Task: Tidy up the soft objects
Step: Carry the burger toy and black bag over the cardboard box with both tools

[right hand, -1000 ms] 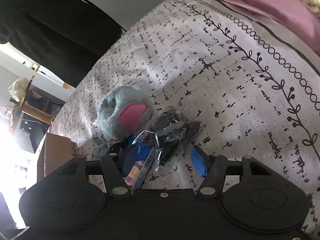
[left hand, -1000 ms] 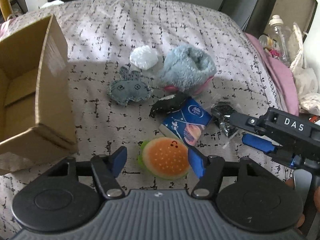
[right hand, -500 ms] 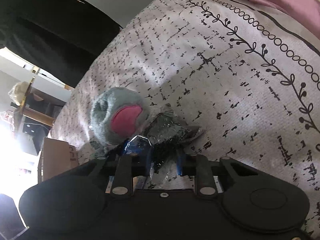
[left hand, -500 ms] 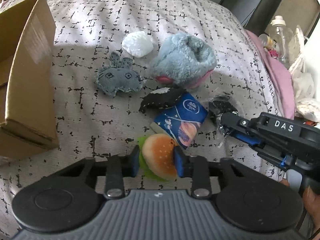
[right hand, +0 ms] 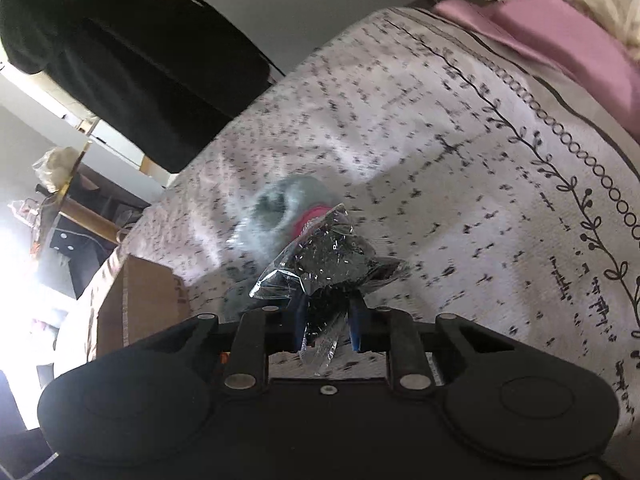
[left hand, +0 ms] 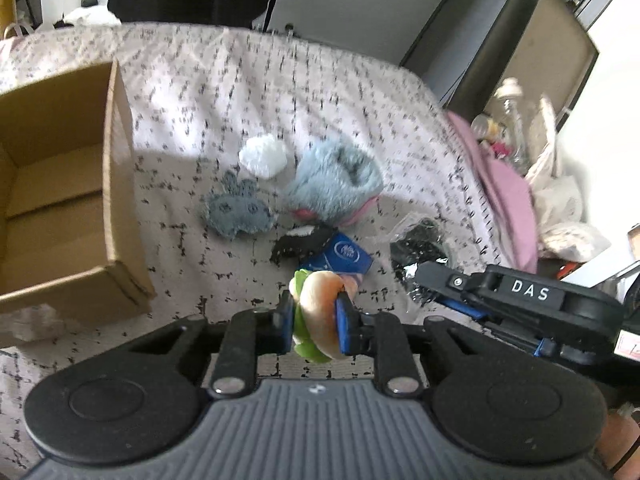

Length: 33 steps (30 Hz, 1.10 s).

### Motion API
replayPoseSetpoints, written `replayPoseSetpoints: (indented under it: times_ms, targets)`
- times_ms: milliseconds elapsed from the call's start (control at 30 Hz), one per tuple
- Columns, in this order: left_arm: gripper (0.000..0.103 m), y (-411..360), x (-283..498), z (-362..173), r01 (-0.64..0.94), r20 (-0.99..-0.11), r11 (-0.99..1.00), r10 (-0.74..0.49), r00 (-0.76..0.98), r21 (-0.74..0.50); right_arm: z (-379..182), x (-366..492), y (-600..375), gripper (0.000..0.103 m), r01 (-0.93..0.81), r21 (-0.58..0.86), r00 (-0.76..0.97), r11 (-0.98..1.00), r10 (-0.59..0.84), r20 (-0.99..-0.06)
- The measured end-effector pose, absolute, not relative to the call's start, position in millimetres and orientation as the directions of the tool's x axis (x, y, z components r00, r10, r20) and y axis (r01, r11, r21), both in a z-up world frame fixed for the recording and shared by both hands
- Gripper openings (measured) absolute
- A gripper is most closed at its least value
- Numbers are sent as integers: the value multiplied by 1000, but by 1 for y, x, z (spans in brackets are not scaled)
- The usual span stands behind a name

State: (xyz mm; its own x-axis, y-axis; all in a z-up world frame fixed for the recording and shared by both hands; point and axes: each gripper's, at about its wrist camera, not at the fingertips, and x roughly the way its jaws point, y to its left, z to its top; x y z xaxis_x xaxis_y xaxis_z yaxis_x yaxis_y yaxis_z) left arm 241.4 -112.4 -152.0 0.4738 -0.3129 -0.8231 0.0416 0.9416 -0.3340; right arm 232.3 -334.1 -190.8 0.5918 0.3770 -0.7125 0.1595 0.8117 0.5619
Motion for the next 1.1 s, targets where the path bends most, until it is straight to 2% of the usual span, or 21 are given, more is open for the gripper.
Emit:
replayPoseSetpoints:
  times_ms: [533, 1100]
  targets:
    - [20, -44, 202, -98, -10, -739, 932, -280, 613, -361, -135, 207, -268, 21, 10, 547, 646, 837, 412, -642]
    - [20, 47, 196, -87, -154, -718, 915, -180, 672, -374, -117, 211, -194, 21, -103, 515, 623, 851, 459, -634]
